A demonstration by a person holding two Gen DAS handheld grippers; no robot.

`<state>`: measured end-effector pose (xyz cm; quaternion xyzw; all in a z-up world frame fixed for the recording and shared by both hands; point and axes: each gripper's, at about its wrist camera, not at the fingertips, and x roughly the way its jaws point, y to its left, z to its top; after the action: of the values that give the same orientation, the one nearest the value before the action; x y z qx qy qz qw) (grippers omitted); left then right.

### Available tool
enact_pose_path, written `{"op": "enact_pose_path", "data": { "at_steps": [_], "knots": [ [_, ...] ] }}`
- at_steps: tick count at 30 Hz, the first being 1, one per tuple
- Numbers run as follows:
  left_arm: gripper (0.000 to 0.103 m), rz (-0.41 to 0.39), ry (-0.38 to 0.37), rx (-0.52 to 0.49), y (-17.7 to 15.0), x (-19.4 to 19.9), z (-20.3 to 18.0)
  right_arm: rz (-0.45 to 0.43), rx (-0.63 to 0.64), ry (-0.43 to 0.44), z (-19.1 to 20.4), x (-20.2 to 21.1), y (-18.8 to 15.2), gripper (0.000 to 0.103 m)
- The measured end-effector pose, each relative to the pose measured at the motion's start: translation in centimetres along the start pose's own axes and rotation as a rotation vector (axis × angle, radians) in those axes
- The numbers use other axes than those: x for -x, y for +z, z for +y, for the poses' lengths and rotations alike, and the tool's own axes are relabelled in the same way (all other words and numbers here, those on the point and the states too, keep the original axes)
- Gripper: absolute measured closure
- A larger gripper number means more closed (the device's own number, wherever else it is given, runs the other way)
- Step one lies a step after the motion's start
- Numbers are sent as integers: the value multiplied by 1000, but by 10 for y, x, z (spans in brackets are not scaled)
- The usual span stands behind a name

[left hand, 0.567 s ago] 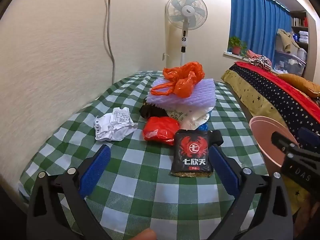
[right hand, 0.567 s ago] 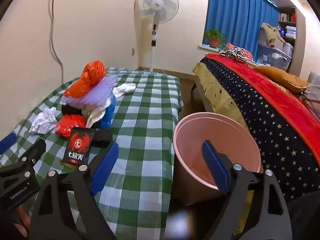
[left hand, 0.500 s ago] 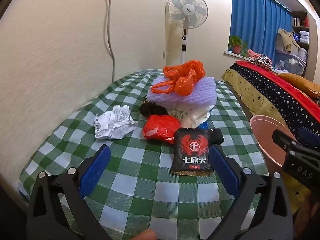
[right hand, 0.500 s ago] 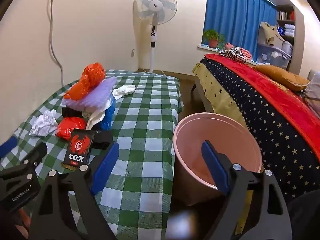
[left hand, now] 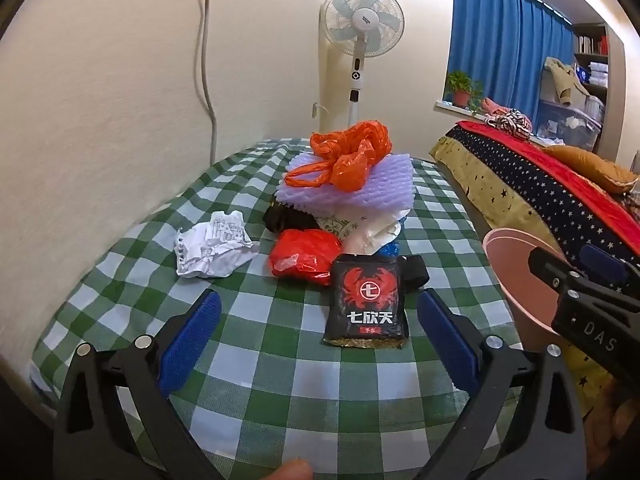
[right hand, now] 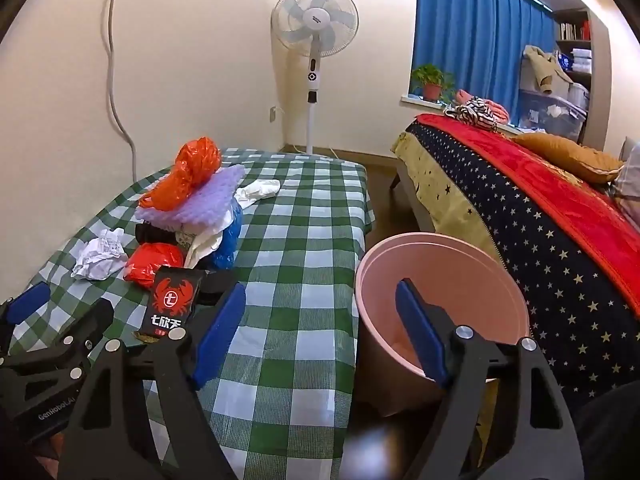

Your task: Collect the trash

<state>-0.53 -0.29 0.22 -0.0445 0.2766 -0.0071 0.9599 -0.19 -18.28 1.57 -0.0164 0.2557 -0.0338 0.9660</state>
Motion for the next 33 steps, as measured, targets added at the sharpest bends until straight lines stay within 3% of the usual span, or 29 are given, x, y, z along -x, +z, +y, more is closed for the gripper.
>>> {"op": "enact_pose_path", "data": {
  "at_steps": [33],
  "knots": [
    [8,-4,-8,23,-1,1,0,1,11,9,3,-1,-2,27]
  ]
}}
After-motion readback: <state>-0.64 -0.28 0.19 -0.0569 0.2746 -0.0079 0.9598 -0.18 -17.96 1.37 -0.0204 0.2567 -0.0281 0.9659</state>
